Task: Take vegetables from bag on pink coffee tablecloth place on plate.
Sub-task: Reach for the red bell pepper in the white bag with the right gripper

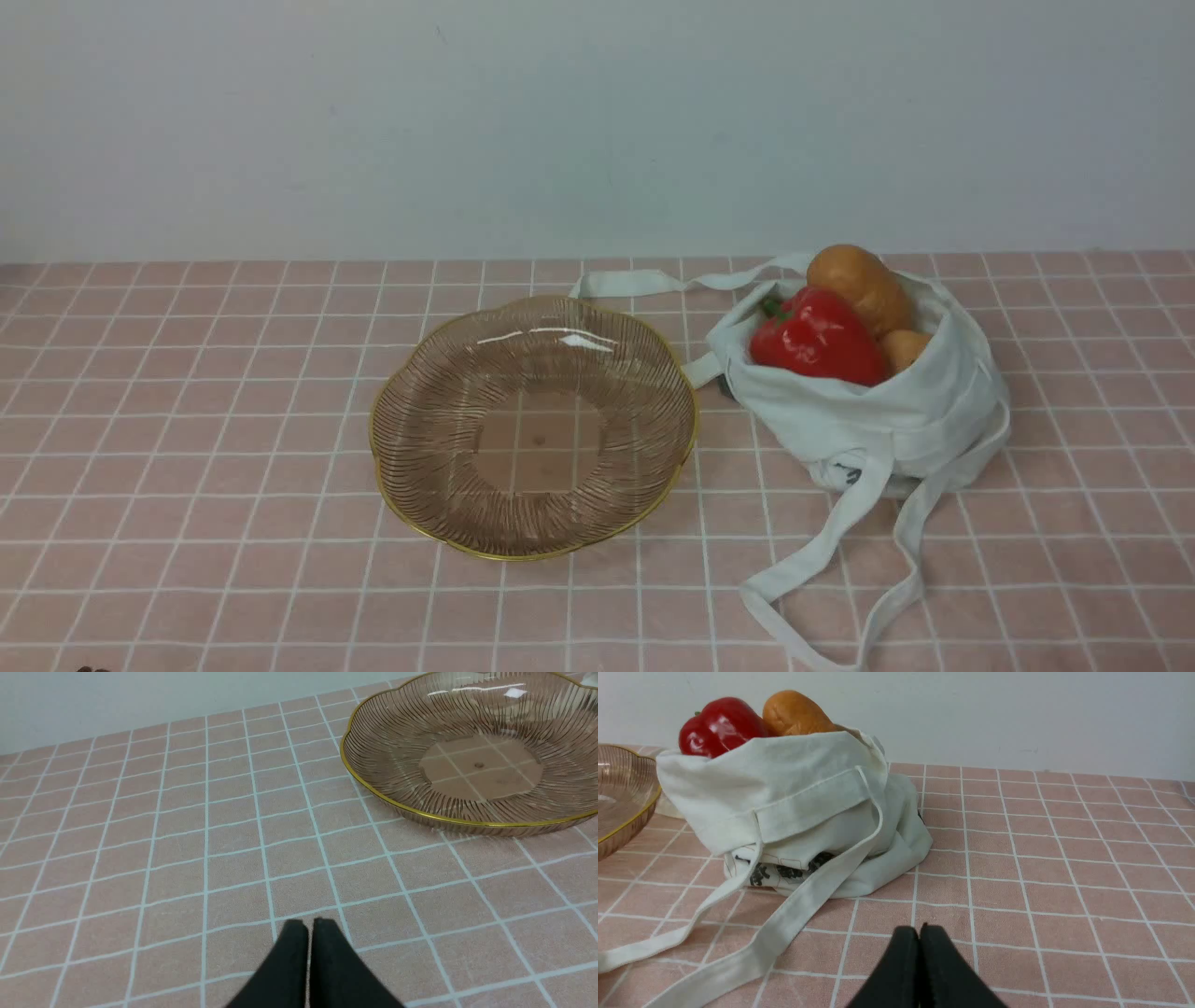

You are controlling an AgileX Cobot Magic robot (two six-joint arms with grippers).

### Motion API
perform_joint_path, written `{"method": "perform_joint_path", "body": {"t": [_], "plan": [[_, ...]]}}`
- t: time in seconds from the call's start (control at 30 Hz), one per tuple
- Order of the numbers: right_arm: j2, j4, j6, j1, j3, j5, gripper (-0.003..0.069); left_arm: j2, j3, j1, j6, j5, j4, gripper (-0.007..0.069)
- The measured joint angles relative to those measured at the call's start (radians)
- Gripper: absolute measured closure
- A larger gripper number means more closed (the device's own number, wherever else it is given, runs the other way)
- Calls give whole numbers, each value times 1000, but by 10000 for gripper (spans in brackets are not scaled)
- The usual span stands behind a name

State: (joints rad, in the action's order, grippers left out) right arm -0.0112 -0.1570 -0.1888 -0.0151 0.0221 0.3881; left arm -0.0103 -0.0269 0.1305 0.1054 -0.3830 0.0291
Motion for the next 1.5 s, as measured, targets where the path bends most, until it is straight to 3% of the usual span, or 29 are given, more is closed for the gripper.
{"method": "perform_joint_path", "body": {"t": [1.17, 1.3, 1.4, 1.5], "plan": [[0, -10, 0, 0, 0, 0, 677, 0, 0, 0, 0, 0, 0, 629], [0, -196, 46, 0, 3, -25, 677, 0, 0, 0, 0, 0, 0, 629], [0, -478, 103, 0, 6, -39, 677, 0, 0, 0, 0, 0, 0, 629], [0, -659, 108, 0, 6, -58, 677, 0, 0, 0, 0, 0, 0, 629]]}}
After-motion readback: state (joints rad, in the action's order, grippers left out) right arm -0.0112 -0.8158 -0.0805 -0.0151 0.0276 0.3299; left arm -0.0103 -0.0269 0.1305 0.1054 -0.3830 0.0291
